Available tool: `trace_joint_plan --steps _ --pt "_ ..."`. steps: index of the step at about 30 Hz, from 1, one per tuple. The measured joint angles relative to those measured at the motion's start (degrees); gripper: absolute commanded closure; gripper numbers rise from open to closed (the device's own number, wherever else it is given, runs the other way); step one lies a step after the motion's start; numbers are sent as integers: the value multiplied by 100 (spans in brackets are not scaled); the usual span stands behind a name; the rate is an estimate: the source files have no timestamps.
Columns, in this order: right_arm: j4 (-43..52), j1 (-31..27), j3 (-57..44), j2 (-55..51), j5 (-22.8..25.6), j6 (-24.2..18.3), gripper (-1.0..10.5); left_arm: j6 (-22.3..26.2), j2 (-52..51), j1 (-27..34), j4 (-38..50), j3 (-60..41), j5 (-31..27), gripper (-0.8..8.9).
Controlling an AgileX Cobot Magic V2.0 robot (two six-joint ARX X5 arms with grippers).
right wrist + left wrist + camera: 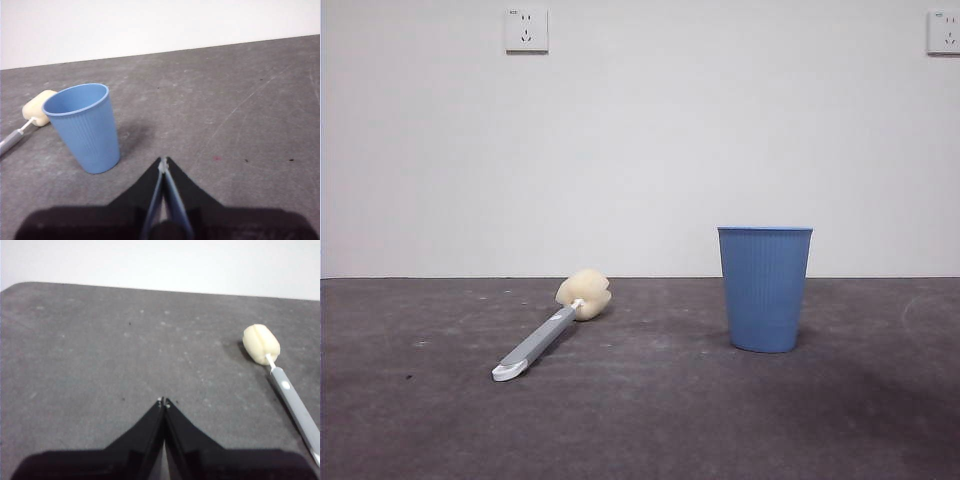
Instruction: Pick up the cup brush,pick up the cup,insert the brush into the cup,clean the cup,put the cup brush back,put the cup back to the fixed position on the table
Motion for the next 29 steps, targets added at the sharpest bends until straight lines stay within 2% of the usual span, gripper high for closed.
trace_joint_plan --steps 6,10,13,19,23,26,29 --pt "20 0 -2 0 -11 492 952 -33 0 0 142 0 50 820" --pt "9 0 31 0 -13 949 957 -382 0 0 72 33 264 820" --pt "0 0 286 33 -11 1141 958 -743 13 0 -168 286 310 820" --pt "13 0 1152 361 -13 1224 958 -975 181 0 -415 1198 389 820" --pt "-417 4 1797 815 -31 1224 958 -1010 555 0 -820 1799 695 820" --pt "-907 7 2391 1255 -409 1130 958 -938 920 0 -1248 2297 927 820" --pt "-1598 7 3027 1731 -881 855 958 -691 1314 0 -1722 2800 1241 821"
